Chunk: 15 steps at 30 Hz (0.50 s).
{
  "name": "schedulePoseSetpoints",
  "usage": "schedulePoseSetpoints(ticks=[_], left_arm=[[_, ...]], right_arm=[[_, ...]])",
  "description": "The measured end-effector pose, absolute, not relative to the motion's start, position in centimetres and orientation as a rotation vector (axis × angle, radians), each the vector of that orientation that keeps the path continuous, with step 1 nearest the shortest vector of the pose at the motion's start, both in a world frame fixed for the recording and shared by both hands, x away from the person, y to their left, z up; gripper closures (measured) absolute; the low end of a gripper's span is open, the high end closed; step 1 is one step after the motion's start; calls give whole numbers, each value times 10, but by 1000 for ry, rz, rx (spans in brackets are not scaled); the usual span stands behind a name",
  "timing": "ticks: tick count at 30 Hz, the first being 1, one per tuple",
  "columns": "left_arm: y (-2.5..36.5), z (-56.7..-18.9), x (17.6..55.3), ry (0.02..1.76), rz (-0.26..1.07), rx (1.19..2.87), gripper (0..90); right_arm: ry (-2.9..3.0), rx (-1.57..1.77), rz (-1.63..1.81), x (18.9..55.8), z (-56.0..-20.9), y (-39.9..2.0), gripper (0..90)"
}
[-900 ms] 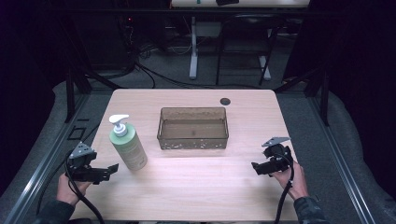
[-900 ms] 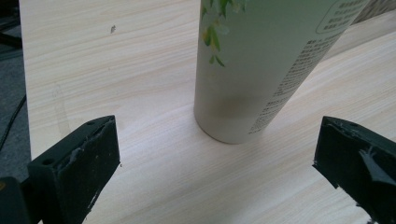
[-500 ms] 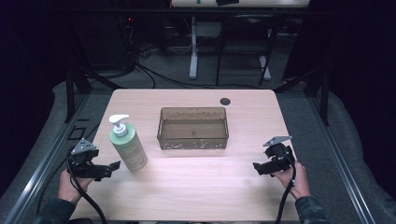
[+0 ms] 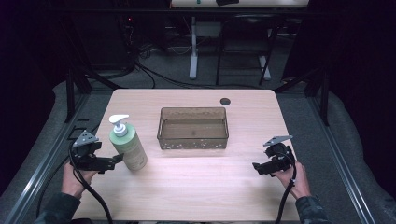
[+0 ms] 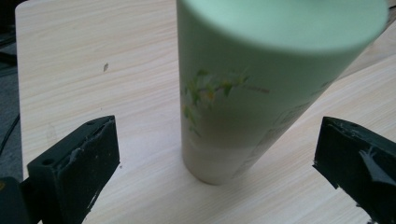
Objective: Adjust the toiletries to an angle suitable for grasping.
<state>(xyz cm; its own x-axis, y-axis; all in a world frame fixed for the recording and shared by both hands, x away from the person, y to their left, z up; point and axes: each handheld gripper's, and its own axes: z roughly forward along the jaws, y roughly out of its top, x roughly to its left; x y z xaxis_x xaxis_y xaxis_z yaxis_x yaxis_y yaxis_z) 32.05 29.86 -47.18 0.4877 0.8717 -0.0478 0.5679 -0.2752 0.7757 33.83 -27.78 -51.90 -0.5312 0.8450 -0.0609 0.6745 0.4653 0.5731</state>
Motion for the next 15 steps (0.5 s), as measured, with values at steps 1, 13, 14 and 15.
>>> schedulePoseSetpoints(ticks=[1,13,14,15], left_arm=[[297,-471,321,1180,502,1966,0],[283,-461,332,1106,519,1952,0],[282,-459,333,1099,523,1958,0],[282,-459,333,1099,523,1958,1]], right_arm=[[2382,1287,708,338,-519,-278,53],[2390,1285,700,338,-520,-278,56],[2390,1285,701,338,-520,-278,56],[2390,1287,700,338,-520,-278,57]])
